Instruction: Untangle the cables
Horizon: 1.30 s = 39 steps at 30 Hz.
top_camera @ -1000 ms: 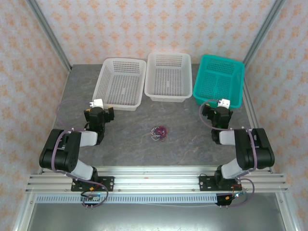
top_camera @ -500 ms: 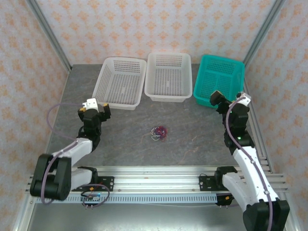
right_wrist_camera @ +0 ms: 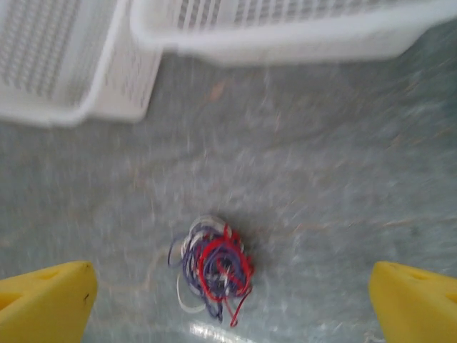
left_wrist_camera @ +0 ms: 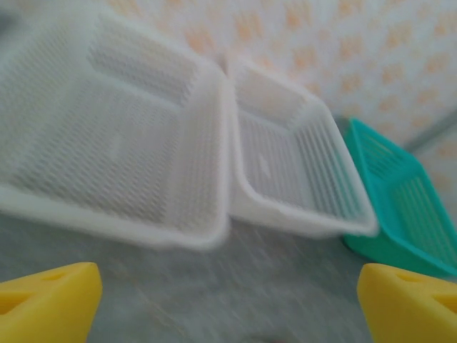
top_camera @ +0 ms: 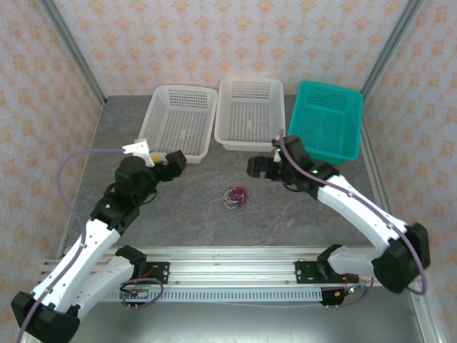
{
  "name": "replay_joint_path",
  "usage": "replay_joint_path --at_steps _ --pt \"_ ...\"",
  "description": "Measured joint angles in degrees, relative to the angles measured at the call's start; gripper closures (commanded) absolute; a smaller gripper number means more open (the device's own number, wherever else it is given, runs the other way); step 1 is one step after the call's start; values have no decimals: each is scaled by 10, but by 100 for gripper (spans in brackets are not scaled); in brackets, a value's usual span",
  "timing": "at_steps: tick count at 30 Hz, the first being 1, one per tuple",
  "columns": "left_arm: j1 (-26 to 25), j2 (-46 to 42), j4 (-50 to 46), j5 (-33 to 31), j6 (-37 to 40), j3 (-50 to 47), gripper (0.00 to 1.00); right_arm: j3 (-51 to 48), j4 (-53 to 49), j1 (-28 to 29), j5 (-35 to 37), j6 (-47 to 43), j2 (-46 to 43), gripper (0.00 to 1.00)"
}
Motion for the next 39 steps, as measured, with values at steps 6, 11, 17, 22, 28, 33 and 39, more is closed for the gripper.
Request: replay_joint_path --at_steps 6,11,17,22,28,33,39 --pt "-108 152 -6 39 -113 0 22 5 4 38 -17 -1 127 7" --pt "-110 258 45 61 -168 -7 29 -5 40 38 -56 8 172 33" --pt "-110 363 114 77 -207 -7 33 -34 92 38 -88 31 190 54" --pt "-110 435 169 96 -238 -6 39 -43 113 38 -98 32 200 85" --pt "-110 470 209 105 -261 -5 53 -45 132 38 -108 37 207 92" --pt "-110 486 243 108 -275 -3 78 -45 134 38 -114 34 212 92" --pt "-110 483 241 101 -266 -2 100 -41 134 38 -112 31 215 93"
